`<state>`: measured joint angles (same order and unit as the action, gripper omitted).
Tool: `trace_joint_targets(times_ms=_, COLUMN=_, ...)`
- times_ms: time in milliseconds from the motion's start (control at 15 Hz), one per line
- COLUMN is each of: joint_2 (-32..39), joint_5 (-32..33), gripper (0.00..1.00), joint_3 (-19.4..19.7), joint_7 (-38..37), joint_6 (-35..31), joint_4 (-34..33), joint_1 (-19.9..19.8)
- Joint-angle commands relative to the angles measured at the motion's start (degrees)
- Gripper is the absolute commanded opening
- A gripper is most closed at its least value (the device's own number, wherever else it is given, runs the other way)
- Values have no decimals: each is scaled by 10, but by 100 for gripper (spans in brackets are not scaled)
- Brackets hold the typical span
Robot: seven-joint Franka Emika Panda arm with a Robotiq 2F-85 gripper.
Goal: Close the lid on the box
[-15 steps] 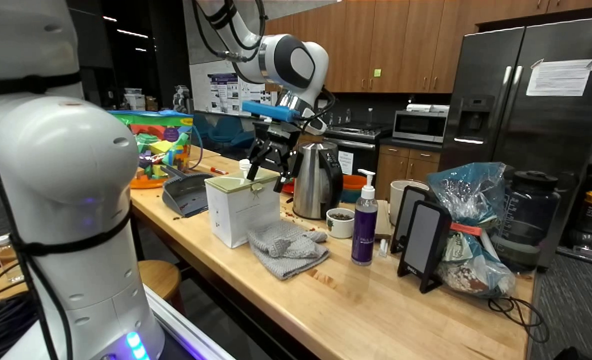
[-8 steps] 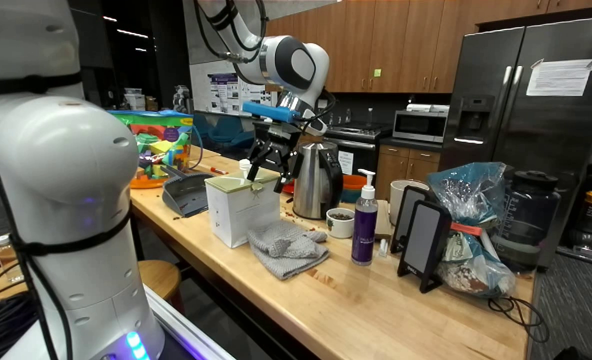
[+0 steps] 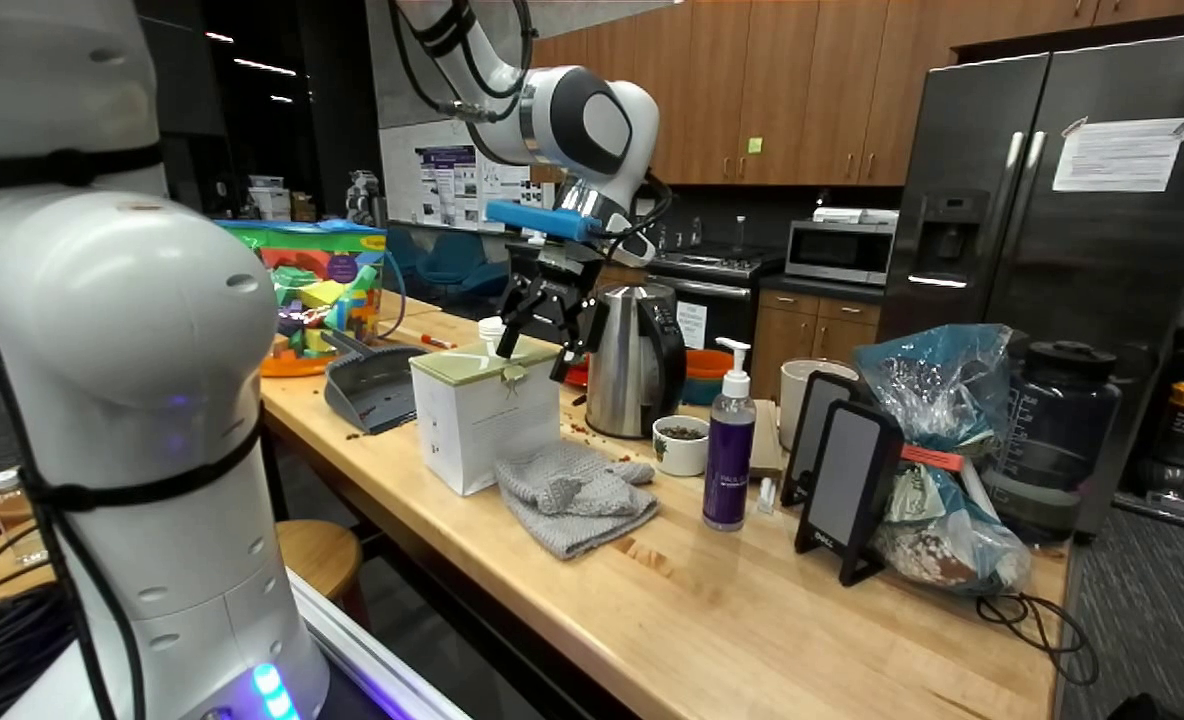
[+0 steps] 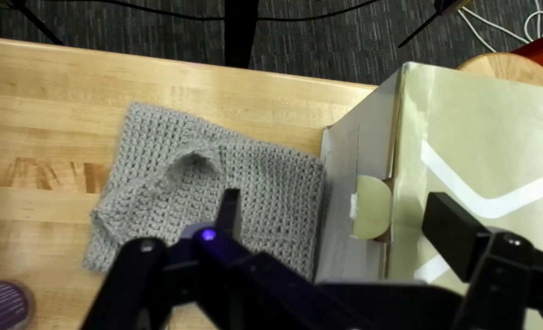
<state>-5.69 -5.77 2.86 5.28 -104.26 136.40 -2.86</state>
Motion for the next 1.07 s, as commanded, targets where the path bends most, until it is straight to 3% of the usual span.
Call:
trace_joint_targets(times_ms=0, joint_2=-26, joint_5=8, gripper=100, joint_3=1, joint_7=-10, joint_6=4, joint_4=2, joint_1=0)
trace_joint_targets(times_ms=1000, joint_2=-144, joint_5=60, gripper=100, joint_3=-27, joint_7=-60, joint_6=-12, joint_4=26, joint_1=11)
